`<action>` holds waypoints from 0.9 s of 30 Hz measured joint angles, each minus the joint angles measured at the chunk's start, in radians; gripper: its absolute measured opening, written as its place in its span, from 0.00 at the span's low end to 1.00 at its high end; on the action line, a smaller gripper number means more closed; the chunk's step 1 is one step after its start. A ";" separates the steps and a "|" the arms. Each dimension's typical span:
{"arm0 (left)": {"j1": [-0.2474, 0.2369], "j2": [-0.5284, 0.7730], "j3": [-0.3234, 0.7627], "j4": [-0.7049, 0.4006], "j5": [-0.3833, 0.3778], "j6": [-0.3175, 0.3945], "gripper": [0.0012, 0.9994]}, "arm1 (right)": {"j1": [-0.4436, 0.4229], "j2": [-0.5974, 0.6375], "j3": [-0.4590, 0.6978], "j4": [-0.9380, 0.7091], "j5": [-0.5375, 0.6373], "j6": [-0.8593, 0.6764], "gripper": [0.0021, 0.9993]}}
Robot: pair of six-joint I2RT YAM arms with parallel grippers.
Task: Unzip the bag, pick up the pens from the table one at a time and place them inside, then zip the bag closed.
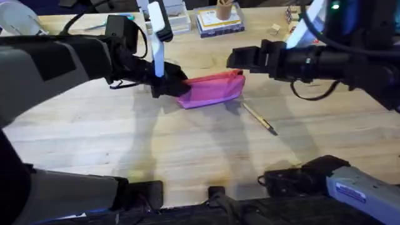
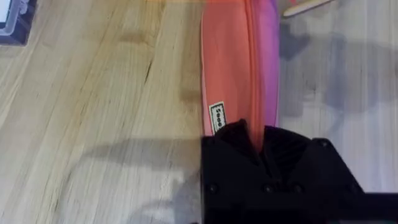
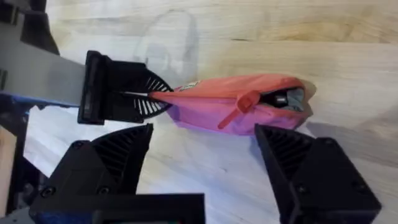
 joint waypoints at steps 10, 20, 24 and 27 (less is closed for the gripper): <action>0.000 0.000 0.000 0.000 0.000 0.000 0.04 | 0.002 0.112 0.000 0.079 0.043 0.197 1.00; 0.000 0.000 0.000 0.000 0.000 0.000 0.04 | 0.044 0.238 0.000 0.170 0.105 0.335 1.00; 0.000 0.000 0.000 0.000 0.000 0.000 0.04 | 0.045 0.260 0.002 0.176 0.106 0.337 1.00; 0.000 0.000 0.000 0.000 0.001 0.000 0.04 | 0.045 0.278 0.004 0.180 0.109 0.337 0.95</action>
